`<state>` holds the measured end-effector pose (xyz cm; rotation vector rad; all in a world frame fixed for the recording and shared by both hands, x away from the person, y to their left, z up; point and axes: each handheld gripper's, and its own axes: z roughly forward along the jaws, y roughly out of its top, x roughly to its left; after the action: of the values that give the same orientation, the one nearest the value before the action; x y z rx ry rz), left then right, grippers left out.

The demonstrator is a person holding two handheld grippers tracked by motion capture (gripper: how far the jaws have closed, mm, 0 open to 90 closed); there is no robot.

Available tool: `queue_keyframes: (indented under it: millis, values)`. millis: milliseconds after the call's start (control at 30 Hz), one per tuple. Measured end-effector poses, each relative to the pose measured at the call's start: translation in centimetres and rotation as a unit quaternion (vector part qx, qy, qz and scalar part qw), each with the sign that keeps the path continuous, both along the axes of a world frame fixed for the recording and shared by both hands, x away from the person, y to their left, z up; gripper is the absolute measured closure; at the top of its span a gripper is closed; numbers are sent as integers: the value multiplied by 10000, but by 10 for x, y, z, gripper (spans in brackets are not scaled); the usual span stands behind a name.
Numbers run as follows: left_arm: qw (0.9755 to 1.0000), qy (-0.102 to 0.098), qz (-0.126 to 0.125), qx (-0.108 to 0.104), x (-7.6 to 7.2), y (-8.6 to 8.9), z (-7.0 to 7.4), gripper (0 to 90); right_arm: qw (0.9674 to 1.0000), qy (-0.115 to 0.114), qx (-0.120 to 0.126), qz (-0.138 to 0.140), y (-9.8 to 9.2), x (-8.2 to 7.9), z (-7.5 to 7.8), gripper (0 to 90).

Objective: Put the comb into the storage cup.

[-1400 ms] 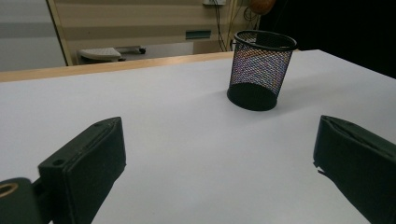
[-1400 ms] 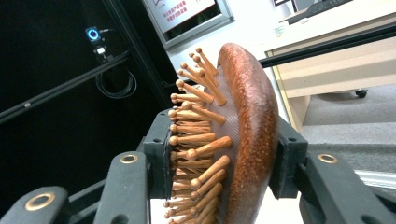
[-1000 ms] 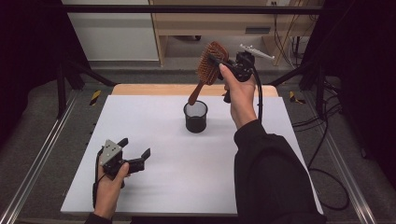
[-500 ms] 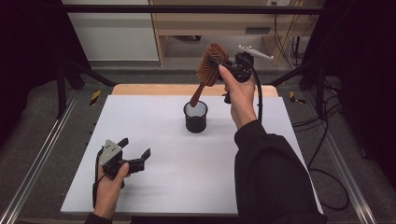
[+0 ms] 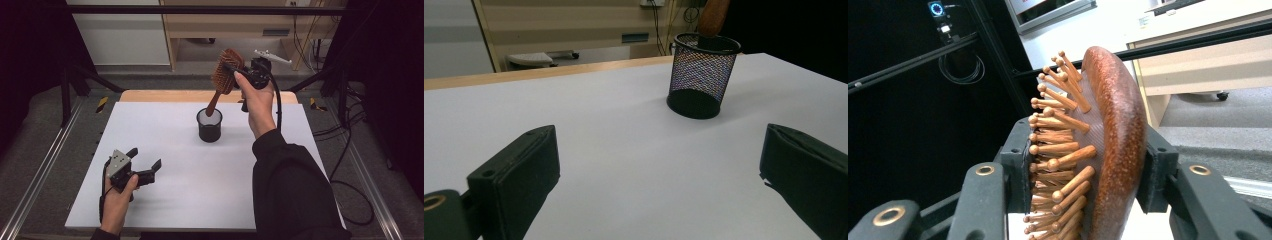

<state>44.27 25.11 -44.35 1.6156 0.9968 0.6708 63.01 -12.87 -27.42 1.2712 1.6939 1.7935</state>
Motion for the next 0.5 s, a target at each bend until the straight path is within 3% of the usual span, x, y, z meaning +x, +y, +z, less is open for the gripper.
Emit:
queue_keyframes:
  millis: [500]
  values:
    - [10000,-13,-15,0,0,1,0,31,9999,67,-144,46,6,1,-4,512]
